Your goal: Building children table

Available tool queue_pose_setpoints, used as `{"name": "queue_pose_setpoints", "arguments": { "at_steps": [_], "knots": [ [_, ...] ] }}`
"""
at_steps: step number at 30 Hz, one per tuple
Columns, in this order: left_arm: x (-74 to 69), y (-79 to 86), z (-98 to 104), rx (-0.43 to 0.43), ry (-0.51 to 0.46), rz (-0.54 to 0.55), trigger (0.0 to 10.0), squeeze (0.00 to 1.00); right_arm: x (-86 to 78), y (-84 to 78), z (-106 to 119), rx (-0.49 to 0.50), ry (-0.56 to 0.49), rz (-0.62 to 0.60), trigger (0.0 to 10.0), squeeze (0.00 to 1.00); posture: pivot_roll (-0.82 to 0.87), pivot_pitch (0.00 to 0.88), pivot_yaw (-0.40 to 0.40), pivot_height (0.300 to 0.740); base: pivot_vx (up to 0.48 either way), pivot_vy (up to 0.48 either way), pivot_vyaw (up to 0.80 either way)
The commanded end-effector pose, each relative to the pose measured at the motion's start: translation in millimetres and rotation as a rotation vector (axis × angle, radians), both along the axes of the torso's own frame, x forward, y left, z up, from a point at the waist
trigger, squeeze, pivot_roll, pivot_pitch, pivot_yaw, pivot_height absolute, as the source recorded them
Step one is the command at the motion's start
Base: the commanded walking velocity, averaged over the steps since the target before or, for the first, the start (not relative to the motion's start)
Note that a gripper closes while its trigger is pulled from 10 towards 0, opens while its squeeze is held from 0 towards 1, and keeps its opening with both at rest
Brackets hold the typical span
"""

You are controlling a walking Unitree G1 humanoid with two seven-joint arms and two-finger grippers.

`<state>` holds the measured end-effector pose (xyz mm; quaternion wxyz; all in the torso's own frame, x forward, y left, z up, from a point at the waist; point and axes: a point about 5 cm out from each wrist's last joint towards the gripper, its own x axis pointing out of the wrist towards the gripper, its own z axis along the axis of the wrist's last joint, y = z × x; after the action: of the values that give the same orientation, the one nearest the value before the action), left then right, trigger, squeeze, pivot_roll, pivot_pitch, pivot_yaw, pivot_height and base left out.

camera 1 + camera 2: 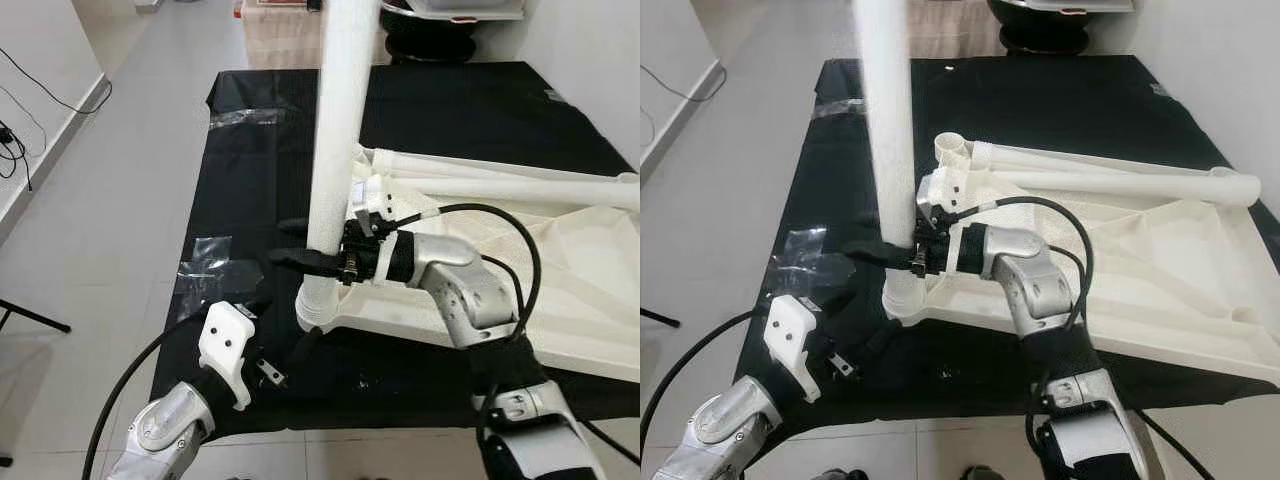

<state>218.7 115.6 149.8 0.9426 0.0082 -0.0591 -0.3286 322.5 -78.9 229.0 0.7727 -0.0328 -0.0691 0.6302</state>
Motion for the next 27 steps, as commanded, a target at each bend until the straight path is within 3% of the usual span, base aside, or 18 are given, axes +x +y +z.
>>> {"name": "queue_pose_setpoints", "arguments": {
  "at_steps": [1, 3, 4, 5, 6, 7, 8, 9, 13, 18, 19, 20, 21, 26, 27],
  "knots": [
    [-2.9, -0.7, 0, -0.006, -0.002, -0.005, 10.0, 0.00, -1.8, 3.2, -6, 0.001, 0.010, -0.031, 0.0, 0.00, -0.04, 0.164, -0.032, 0.740, 0.000, 0.000, 0.00],
    [-2.6, -0.5, -1, -0.006, -0.003, -0.003, 10.0, 0.00, -5.2, 2.4, -14, 0.012, 0.005, -0.193, 0.0, 0.00, -0.05, 0.163, -0.036, 0.740, 0.000, 0.000, 0.00],
    [-2.6, -0.5, -1, -0.006, -0.003, -0.003, 10.0, 0.00, -5.2, 2.4, -14, 0.012, 0.005, -0.193, 0.0, 0.00, -0.05, 0.163, -0.036, 0.740, 0.000, 0.000, 0.00],
    [-2.2, -0.2, -1, -0.006, -0.004, -0.002, 10.0, 0.00, -4.2, 2.9, -21, 0.028, 0.022, -0.410, 0.0, 0.00, -0.05, 0.162, -0.038, 0.740, 0.000, 0.000, 0.00],
    [-1.6, 0.6, -1, -0.005, -0.005, 0.000, 10.0, 0.00, -6.3, -5.1, -34, -0.063, -0.025, -0.754, 0.0, 0.00, -0.05, 0.163, -0.034, 0.740, 0.000, 0.000, 0.00],
    [-1.6, 0.6, -1, -0.005, -0.005, 0.000, 10.0, 0.00, -6.3, -5.1, -34, -0.063, -0.025, -0.754, 0.0, 0.00, -0.05, 0.163, -0.034, 0.740, 0.000, 0.000, 0.00],
    [-1.2, 1.2, -1, -0.005, -0.006, 0.001, 10.0, 0.00, -10.7, -14.3, -40, -0.121, -0.085, -1.000, 0.0, 0.00, -0.06, 0.163, -0.034, 0.740, 0.000, 0.000, 0.00],
    [-0.4, 1.4, -1, -0.004, -0.007, 0.000, 10.0, 0.00, -21.8, -11.3, -43, -0.116, -0.091, -1.059, 0.0, 0.00, -0.06, 0.159, -0.027, 0.740, 0.000, 0.000, 0.00],
    [1.2, 1.8, -2, 0.000, -0.006, -0.001, 10.0, 0.00, -33.3, 7.7, -47, -0.065, -0.023, -0.965, 0.0, 0.00, -0.07, 0.136, -0.021, 0.740, 0.000, 0.000, 0.00],
    [3.8, 1.5, -4, 0.004, -0.004, 0.000, 10.0, 0.00, -31.7, 26.4, -50, -0.049, 0.004, -0.860, 0.0, 0.00, -0.06, 0.124, -0.022, 0.740, 0.000, 0.000, 0.00],
    [4.1, 1.7, -4, 0.004, -0.004, 0.003, 10.0, 0.00, -32.0, 29.7, -49, -0.034, 0.009, -0.842, 10.0, 0.00, -0.06, 0.123, -0.022, 0.740, 0.000, 0.000, 0.00],
    [4.1, 1.7, -4, 0.004, -0.004, 0.003, 10.0, 0.00, -32.0, 29.7, -49, -0.034, 0.009, -0.842, 10.0, 0.00, -0.06, 0.123, -0.022, 0.740, 0.000, 0.000, 0.00],
    [4.7, 2.0, -4, 0.005, -0.005, 0.008, 10.0, 0.00, -32.3, 35.8, -46, -0.005, 0.025, -0.767, 10.0, 1.00, -0.06, 0.121, -0.023, 0.740, 0.000, 0.000, 0.00],
    [5.1, 2.2, -4, 0.005, -0.005, 0.010, 10.0, 0.00, -33.8, 39.7, -43, 0.024, 0.046, -0.713, 10.0, 1.00, -0.06, 0.123, -0.022, 0.740, 0.000, 0.000, 0.00],
    [5.2, 2.3, -4, 0.004, -0.005, 0.010, 10.0, 0.00, -33.8, 42.3, -42, 0.029, 0.073, -0.640, 10.0, 1.00, -0.06, 0.127, -0.023, 0.740, 0.000, 0.000, 0.00]
  ]
}}
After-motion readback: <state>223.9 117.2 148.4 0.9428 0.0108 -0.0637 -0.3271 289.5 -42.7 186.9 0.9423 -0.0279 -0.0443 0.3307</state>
